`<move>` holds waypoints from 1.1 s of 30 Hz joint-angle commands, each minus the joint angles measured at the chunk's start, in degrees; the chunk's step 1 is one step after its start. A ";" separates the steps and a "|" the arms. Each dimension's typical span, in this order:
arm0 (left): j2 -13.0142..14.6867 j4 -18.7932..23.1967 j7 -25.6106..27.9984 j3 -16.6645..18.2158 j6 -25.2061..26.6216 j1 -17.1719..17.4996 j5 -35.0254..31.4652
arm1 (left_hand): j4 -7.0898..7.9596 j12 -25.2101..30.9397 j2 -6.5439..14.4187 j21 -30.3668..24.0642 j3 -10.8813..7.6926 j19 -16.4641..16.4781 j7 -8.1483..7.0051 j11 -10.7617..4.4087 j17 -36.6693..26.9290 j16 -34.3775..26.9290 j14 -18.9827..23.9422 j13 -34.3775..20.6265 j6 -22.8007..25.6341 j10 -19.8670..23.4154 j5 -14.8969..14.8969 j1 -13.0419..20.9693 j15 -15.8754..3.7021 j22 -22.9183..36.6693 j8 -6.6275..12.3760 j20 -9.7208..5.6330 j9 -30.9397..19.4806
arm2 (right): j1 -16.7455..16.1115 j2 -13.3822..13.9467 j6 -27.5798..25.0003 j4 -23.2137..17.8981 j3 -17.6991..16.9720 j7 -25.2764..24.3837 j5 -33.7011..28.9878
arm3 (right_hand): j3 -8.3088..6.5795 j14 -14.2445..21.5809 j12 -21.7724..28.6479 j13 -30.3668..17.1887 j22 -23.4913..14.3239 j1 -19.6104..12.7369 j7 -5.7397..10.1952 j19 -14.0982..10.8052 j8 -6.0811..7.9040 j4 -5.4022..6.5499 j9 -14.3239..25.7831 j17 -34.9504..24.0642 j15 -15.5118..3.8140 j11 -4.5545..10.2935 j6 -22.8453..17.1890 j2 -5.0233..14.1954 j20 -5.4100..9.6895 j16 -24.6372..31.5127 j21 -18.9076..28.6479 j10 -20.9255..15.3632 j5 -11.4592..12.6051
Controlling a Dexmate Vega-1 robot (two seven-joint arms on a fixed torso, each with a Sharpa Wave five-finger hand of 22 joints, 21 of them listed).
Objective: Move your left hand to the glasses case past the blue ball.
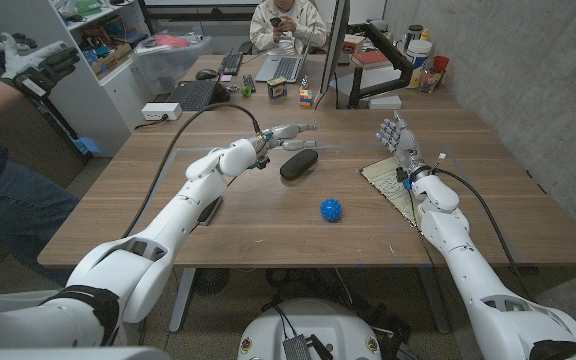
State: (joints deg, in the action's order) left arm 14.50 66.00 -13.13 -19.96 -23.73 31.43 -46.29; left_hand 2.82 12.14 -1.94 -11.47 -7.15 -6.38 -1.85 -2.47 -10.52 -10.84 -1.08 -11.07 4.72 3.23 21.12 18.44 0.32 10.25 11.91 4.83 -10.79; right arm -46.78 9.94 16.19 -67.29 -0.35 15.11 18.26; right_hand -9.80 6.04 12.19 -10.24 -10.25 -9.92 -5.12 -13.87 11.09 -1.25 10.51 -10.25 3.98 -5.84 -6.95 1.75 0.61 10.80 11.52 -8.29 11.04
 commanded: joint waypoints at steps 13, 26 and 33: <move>0.09 -1.11 -0.05 -0.67 0.67 0.17 -0.47 | 0.15 0.13 0.11 -0.17 0.50 -0.23 -0.13 -0.21 -0.21 -0.36 0.51 -0.18 -0.03 0.34 0.49 0.79 0.02 0.34 -0.07 0.34 -0.32 | 0.08 0.15 -0.53 -0.16 0.04 -0.63 -0.53 | 0.18 0.49 -0.23 -0.26 -0.30 -0.29 0.14 0.03 -0.04 -0.17 0.12 -0.33 -0.02 -0.30 -0.03 0.61 -0.34 -0.09 0.01 -0.48 0.32; 0.46 -0.98 0.11 -0.36 0.87 0.37 -0.37 | 0.17 0.10 0.13 -0.27 0.67 -0.01 -0.13 -0.19 -0.23 -0.34 0.53 -0.19 0.14 0.32 0.50 0.89 0.06 0.35 -0.02 0.48 -0.33 | 1.22 -0.29 -0.32 1.46 0.14 -0.33 -0.85 | 0.21 0.52 -0.25 -0.26 -0.30 -0.29 0.17 0.04 -0.03 -0.19 0.12 -0.33 0.00 -0.29 -0.07 0.66 -0.35 -0.08 0.01 -0.44 0.33; 0.34 -1.90 0.61 -0.42 0.51 -0.20 -0.29 | 0.18 0.13 0.15 -0.28 0.76 -0.01 -0.28 -0.15 -0.24 -0.34 0.53 -0.20 -0.03 0.43 0.51 0.94 0.20 0.36 -0.10 0.58 -0.34 | 1.79 -0.37 -0.17 2.11 0.13 -0.16 -1.22 | 0.22 0.55 -0.23 -0.26 -0.30 -0.30 0.18 0.04 -0.03 -0.21 0.12 -0.33 -0.04 -0.32 -0.05 0.71 -0.37 -0.07 0.01 -0.52 0.33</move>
State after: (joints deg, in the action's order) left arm 14.76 64.97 -13.10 -20.46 -22.95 31.71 -46.73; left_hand 2.92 12.14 -1.64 -11.47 -6.78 -6.16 -1.85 -2.46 -10.52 -10.84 -0.78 -11.07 4.71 3.24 21.41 18.74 0.61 10.55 11.91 5.04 -10.79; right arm -45.84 9.79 15.77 -66.24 -0.28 14.58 17.55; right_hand -9.56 6.05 12.19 -10.24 -10.25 -10.14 -5.12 -13.75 11.09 -1.49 10.51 -10.25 3.98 -5.84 -6.96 1.98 0.49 10.80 11.52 -8.29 11.04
